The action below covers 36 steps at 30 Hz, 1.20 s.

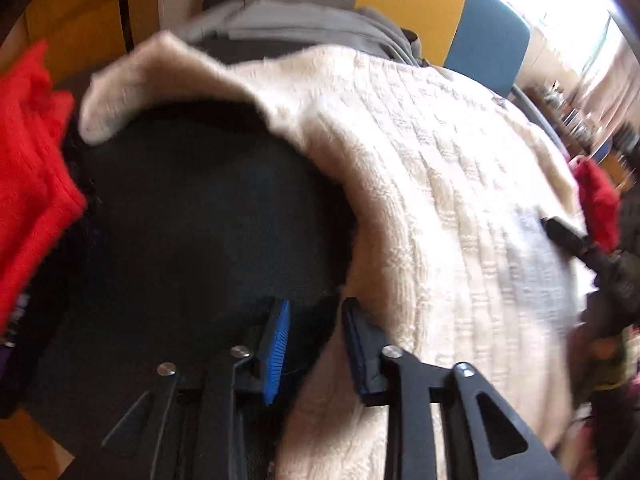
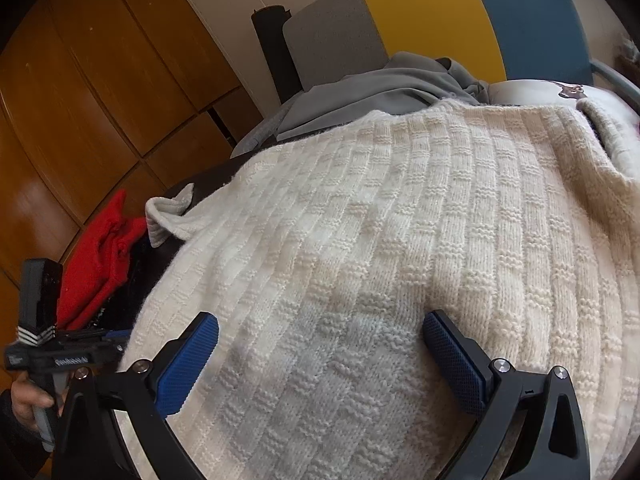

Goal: Fold clothes

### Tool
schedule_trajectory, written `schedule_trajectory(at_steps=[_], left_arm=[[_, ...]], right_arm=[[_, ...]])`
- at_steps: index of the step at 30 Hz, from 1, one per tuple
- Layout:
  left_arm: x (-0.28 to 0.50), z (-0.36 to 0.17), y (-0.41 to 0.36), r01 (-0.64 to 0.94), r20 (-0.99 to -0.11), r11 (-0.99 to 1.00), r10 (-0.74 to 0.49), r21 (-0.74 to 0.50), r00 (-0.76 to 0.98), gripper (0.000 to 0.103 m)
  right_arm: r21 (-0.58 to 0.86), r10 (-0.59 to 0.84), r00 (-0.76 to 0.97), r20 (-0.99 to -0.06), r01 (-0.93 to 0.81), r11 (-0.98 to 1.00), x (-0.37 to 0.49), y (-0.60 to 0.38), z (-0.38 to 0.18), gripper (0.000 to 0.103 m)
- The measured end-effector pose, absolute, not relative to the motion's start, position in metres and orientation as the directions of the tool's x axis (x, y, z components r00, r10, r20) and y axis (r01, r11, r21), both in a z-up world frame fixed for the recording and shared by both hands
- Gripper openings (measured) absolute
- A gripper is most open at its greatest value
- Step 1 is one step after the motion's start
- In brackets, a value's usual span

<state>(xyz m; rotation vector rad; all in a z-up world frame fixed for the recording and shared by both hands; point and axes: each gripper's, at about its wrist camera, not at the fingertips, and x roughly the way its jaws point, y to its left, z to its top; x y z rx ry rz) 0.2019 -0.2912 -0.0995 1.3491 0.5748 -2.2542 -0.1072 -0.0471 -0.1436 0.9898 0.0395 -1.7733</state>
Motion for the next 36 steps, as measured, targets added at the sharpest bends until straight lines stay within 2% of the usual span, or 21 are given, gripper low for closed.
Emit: schedule_trajectory(at_steps=[2,3,6,8,10,12,13,15,17,18,22,23,24,26,28,31,33,34,36], left_arm=[[0.208,-0.092,-0.279,0.561,-0.894,-0.822,-0.177,-0.096,-0.412,0.002],[0.213,-0.087,-0.273,0.561,-0.890,-0.824,-0.198,-0.076,-0.411,0.000],[0.243,-0.082,-0.281,0.669,-0.870,-0.739,-0.380,0.082,-0.314,0.000],[0.267,-0.092,-0.304,0.748,-0.900,-0.663,-0.341,0.024,-0.273,0.000],[0.288,-0.091,-0.316,0.755,-0.892,-0.632,-0.224,-0.175,-0.394,0.001],[0.292,-0.087,-0.320,0.714,-0.860,-0.622,-0.124,-0.321,-0.494,0.021],[0.286,-0.086,-0.320,0.690,-0.851,-0.630,-0.088,-0.355,-0.518,0.024],[0.270,-0.087,-0.321,0.623,-0.822,-0.649,0.006,-0.437,-0.570,0.039],[0.251,-0.094,-0.319,0.535,-0.785,-0.654,0.150,-0.534,-0.600,0.053],[0.243,-0.097,-0.317,0.500,-0.770,-0.654,0.204,-0.567,-0.605,0.054],[0.230,-0.096,-0.311,0.471,-0.787,-0.718,0.173,-0.512,-0.592,0.054],[0.229,-0.096,-0.312,0.479,-0.795,-0.720,0.164,-0.501,-0.585,0.051],[0.225,-0.097,-0.315,0.489,-0.805,-0.726,0.150,-0.484,-0.574,0.035],[0.207,-0.097,-0.328,0.528,-0.849,-0.755,0.071,-0.389,-0.524,0.012],[0.213,-0.086,-0.324,0.562,-0.850,-0.750,-0.001,-0.347,-0.526,0.010],[0.217,-0.051,-0.284,0.564,-0.827,-0.822,-0.264,-0.076,-0.496,0.007],[0.220,-0.030,-0.260,0.563,-0.776,-0.821,-0.413,0.092,-0.476,0.011],[0.222,-0.033,-0.265,0.583,-0.800,-0.810,-0.388,0.059,-0.458,0.011],[0.236,-0.042,-0.288,0.660,-0.830,-0.745,-0.307,-0.095,-0.466,0.011]], right_arm=[[0.415,-0.770,-0.100,-0.630,0.795,-0.443,-0.107,-0.046,-0.143,0.103],[0.418,-0.771,-0.097,-0.629,0.794,-0.441,-0.108,-0.047,-0.143,0.103],[0.423,-0.774,-0.094,-0.626,0.793,-0.439,-0.108,-0.047,-0.143,0.103],[0.421,-0.773,-0.097,-0.627,0.793,-0.441,-0.108,-0.047,-0.143,0.103],[0.416,-0.771,-0.101,-0.629,0.794,-0.444,-0.107,-0.046,-0.143,0.103],[0.397,-0.761,-0.112,-0.639,0.800,-0.450,-0.104,-0.048,-0.142,0.103],[0.390,-0.757,-0.116,-0.643,0.801,-0.454,-0.103,-0.048,-0.142,0.103],[0.380,-0.753,-0.122,-0.647,0.804,-0.458,-0.102,-0.049,-0.142,0.103],[0.383,-0.754,-0.123,-0.646,0.802,-0.459,-0.102,-0.048,-0.143,0.103],[0.389,-0.757,-0.121,-0.642,0.800,-0.458,-0.103,-0.047,-0.143,0.103],[0.400,-0.762,-0.118,-0.636,0.795,-0.457,-0.103,-0.047,-0.142,0.103],[0.398,-0.761,-0.118,-0.638,0.795,-0.457,-0.102,-0.047,-0.142,0.103],[0.398,-0.761,-0.118,-0.638,0.795,-0.457,-0.102,-0.048,-0.142,0.103],[0.400,-0.762,-0.118,-0.636,0.795,-0.457,-0.102,-0.048,-0.141,0.103],[0.400,-0.762,-0.118,-0.637,0.794,-0.457,-0.102,-0.048,-0.141,0.103],[0.395,-0.760,-0.121,-0.639,0.795,-0.460,-0.101,-0.049,-0.141,0.103],[0.386,-0.754,-0.126,-0.645,0.798,-0.463,-0.101,-0.050,-0.142,0.103],[0.383,-0.751,-0.126,-0.648,0.799,-0.464,-0.101,-0.051,-0.142,0.103],[0.379,-0.750,-0.127,-0.649,0.801,-0.464,-0.101,-0.051,-0.142,0.103]])
